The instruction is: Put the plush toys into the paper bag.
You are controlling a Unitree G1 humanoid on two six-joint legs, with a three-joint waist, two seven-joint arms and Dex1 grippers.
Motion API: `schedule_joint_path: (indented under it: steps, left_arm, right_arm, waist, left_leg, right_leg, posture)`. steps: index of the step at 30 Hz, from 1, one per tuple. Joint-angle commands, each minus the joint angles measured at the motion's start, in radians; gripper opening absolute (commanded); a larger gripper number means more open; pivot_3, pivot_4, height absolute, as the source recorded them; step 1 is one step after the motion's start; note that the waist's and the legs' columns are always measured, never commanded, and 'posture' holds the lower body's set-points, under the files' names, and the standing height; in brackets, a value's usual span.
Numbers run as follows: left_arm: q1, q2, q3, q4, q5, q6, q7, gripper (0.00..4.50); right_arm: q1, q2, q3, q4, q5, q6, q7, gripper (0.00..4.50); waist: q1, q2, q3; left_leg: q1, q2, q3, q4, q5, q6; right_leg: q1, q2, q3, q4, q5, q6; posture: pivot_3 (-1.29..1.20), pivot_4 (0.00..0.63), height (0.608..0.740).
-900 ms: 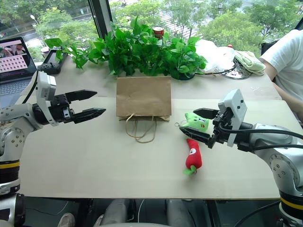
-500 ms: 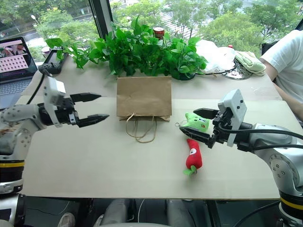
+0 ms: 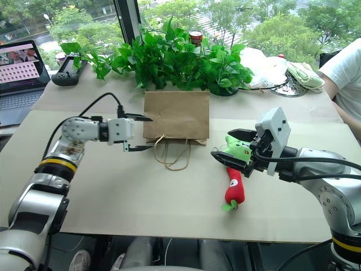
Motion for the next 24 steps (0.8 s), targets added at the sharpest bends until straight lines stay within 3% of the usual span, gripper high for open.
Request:
schedule_joint_path:
  steps: [1, 10, 11, 13, 22, 23, 24]
  left_arm:
    - [-0.052, -0.042, -0.019, 0.094, 0.053, -0.099, 0.068, 4.50]
    - [-0.067, -0.102, -0.005, 0.148, 0.024, -0.169, 0.032, 4.50]
    - [-0.067, -0.101, -0.002, 0.150, 0.021, -0.170, 0.026, 4.09]
    - [-0.064, -0.097, -0.001, 0.151, 0.013, -0.173, 0.001, 3.80]
    - [-0.051, -0.085, 0.006, 0.155, -0.007, -0.177, -0.039, 0.33]
    - [-0.050, -0.084, 0.006, 0.156, -0.004, -0.178, -0.036, 0.04]
    - [-0.050, -0.083, 0.007, 0.157, -0.004, -0.177, -0.035, 0.04]
  right_arm:
    - [0.026, -0.002, -0.065, -0.053, 0.024, 0.001, -0.031, 4.43]
    - [0.057, -0.005, -0.083, -0.084, 0.050, 0.003, -0.074, 4.43]
    - [0.059, -0.006, -0.082, -0.085, 0.050, 0.002, -0.077, 4.50]
    - [0.061, -0.006, -0.082, -0.083, 0.050, 0.000, -0.079, 4.50]
    - [0.048, -0.008, -0.061, -0.071, 0.040, -0.009, -0.084, 4.50]
    - [0.046, -0.007, -0.057, -0.070, 0.038, -0.011, -0.084, 4.50]
    - [0.044, -0.007, -0.054, -0.068, 0.035, -0.012, -0.084, 4.50]
  waist:
    - [0.000, 0.000, 0.000]
    - [-0.004, 0.000, 0.000]
    - [-0.004, 0.000, 0.000]
    - [-0.003, 0.000, 0.000]
    - [-0.003, 0.000, 0.000]
    - [-0.003, 0.000, 0.000]
    - [-0.003, 0.000, 0.000]
  left_leg:
    - [0.000, 0.000, 0.000, 0.000, 0.000, 0.000]
    - [0.000, -0.002, -0.003, 0.001, 0.000, 0.001]
    - [0.000, -0.002, -0.003, 0.001, 0.001, 0.001]
    - [0.000, -0.002, -0.004, 0.001, 0.001, 0.001]
    - [0.000, -0.002, -0.004, 0.001, 0.001, 0.001]
    - [0.000, -0.002, -0.004, 0.001, 0.001, 0.001]
    - [0.000, -0.002, -0.004, 0.001, 0.001, 0.001]
  right_leg:
    - [0.000, 0.000, 0.000, 0.000, 0.000, 0.000]
    - [0.001, 0.000, 0.000, 0.001, 0.000, 0.001]
    - [0.001, 0.000, 0.000, 0.001, 0.000, 0.001]
    - [0.001, 0.000, 0.000, 0.001, 0.000, 0.001]
    - [0.001, 0.000, 0.000, 0.001, -0.001, 0.001]
    - [0.001, 0.000, 0.000, 0.001, -0.001, 0.001]
    - [0.001, 0.000, 0.000, 0.001, -0.001, 0.001]
  posture:
    - [0.00, 0.150, 0.740]
    - [0.00, 0.150, 0.740]
    - [0.00, 0.150, 0.740]
    - [0.00, 0.150, 0.740]
    - [0.00, 0.150, 0.740]
    - [0.00, 0.150, 0.740]
    - [0.00, 0.150, 0.740]
